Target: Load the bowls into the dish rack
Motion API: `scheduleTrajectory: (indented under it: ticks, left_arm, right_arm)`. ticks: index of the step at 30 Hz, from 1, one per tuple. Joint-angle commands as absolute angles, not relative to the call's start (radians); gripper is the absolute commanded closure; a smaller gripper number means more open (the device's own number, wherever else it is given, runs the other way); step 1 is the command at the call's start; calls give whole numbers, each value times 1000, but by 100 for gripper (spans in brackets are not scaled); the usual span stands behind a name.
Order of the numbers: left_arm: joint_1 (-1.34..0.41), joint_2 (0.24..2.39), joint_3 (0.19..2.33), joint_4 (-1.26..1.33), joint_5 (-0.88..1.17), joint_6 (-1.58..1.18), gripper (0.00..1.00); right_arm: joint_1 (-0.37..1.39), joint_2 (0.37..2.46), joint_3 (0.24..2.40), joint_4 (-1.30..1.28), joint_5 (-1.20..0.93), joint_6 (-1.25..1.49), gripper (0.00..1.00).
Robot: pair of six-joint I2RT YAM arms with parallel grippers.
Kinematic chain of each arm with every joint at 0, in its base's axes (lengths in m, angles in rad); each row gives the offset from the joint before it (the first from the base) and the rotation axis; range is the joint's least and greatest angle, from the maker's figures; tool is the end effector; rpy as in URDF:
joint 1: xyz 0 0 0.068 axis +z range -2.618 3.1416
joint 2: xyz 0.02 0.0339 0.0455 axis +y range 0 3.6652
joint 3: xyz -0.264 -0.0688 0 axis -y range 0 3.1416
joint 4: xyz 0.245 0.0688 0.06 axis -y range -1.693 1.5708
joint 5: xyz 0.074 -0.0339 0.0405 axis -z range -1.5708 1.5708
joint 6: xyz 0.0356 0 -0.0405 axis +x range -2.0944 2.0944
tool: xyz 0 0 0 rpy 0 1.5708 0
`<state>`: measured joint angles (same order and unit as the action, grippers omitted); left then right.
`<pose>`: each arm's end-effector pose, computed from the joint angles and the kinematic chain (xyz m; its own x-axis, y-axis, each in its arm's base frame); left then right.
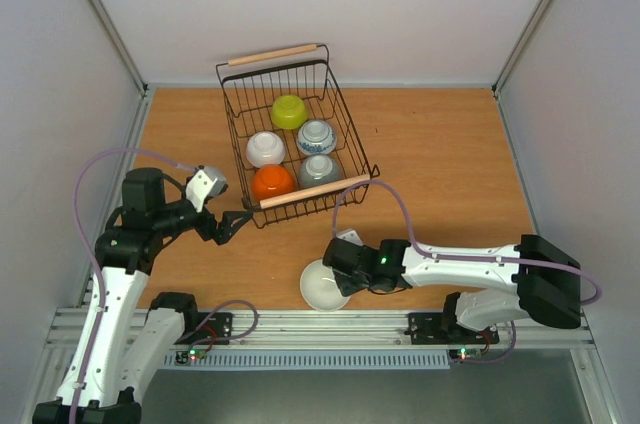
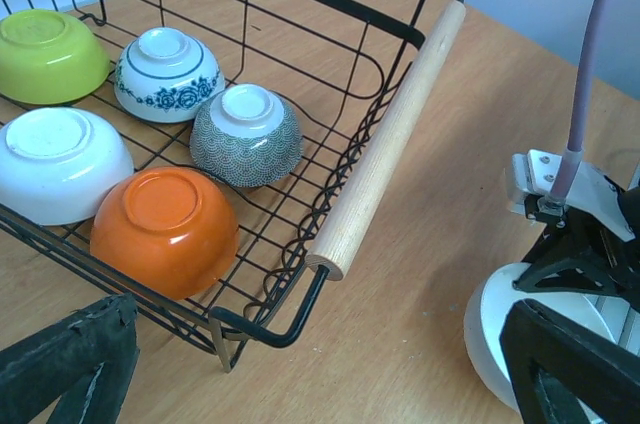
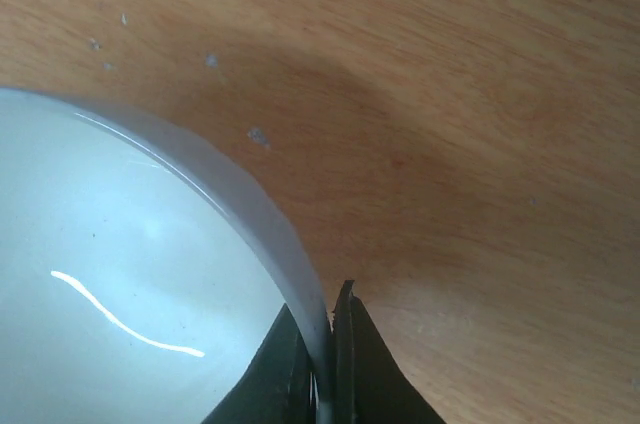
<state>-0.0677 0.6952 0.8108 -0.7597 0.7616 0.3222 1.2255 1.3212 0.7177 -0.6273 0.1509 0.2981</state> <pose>0.1315 -0.0335 0.3106 -0.3784 0.2554 -0.8897 0.7584 0.6366 -0.1398 0.0819 0.2118 0.1767 -0.5733 -0.7358 -0.3604 -0.7793 0.6255 -0.0375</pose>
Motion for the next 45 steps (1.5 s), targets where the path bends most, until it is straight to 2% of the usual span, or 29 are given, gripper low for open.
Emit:
scheduleTrajectory:
  ticks: [1,10,17,32,35,39,42,43,45]
  left_arm:
    - [-66,695,831,-763,802,334,1]
    - [-67,750,886,-886,874,390,0]
    - [-67,855,934,-989,923,465,3]
    - [-67,815,922,-977,939,468,4]
    - [-68,819,923,-977,942,468,14]
    - [-68,820,923,-975,939,465,42]
    - [-68,827,920,-976,940,469,54]
    - [-68,831,920,-978,942,471,62]
    - [-68,839,924,-988,948,482,89]
  right_arm:
    - [1243,1279,736,-655,186,310,99]
    - [1266,1192,997,-844,338,171,99]
    - [1266,1367,1233,-881,408,43,99]
    - [1265,1616,1612,-891,424,-144,99]
    - [1266,1626,1654,-887,422,-158,99]
    - [1266,1628,1677,-876,420,-171,99]
    - [1266,1630,1686,-862,409,-183,99]
    - [1266,1632,1692,-859,408,-187,99]
    - [1266,1642,1705,-858,402,-193,99]
